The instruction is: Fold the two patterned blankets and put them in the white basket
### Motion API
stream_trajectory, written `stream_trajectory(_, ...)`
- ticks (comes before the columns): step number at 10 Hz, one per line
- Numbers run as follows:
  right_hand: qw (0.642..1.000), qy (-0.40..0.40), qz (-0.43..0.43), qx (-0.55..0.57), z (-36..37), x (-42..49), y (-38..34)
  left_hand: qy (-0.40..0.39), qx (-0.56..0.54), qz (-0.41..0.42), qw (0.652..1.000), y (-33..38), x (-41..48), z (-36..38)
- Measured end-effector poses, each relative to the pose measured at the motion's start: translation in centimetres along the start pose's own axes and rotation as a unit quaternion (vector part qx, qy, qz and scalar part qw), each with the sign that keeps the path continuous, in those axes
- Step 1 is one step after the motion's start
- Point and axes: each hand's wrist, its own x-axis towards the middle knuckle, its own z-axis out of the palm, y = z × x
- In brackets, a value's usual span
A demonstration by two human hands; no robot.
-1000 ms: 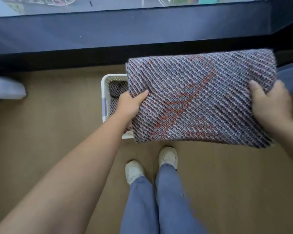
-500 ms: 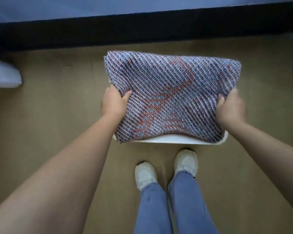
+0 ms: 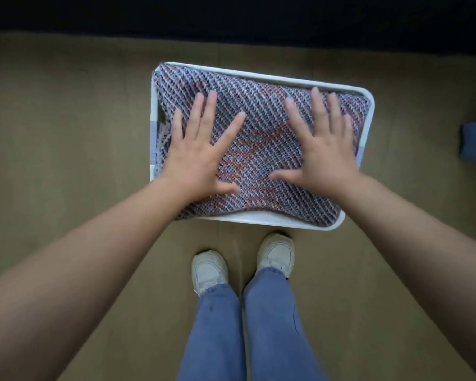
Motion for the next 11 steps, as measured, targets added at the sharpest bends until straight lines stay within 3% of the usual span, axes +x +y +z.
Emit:
stream_trajectory(1, 0.988, -0.113, -0.057, -0.090, 2.6, 0.4, 1.0, -0.107, 0.045, 0.017, 0.993, -2.8, 1.3, 1.5)
stream_trajectory(3, 0.959, -0.225, -0.029, -0.168, 6.7, 1.3, 5.4, -0.191, 0.108, -0.003, 0.976, -5.0, 2.9, 4.9)
stream_trajectory(6, 0.945, -0.277, 0.031, -0.170, 10.2, 3.9, 5.1, -0.216, 0.106, -0.041, 0.970, -4.7, 5.8, 9.0)
stream_trajectory(9, 0.931, -0.311, 0.022, -0.191, 6.7, 3.0, 3.3, -0.272, 0.163, -0.059, 0.947, -2.3, 4.9, 4.7)
stream_trajectory(11, 0.968, -0.235, 0.007, -0.090, 1.3, -1.5, 1.7, -0.265, 0.043, -0.092, 0.959, 0.9, 0.5, -0.7)
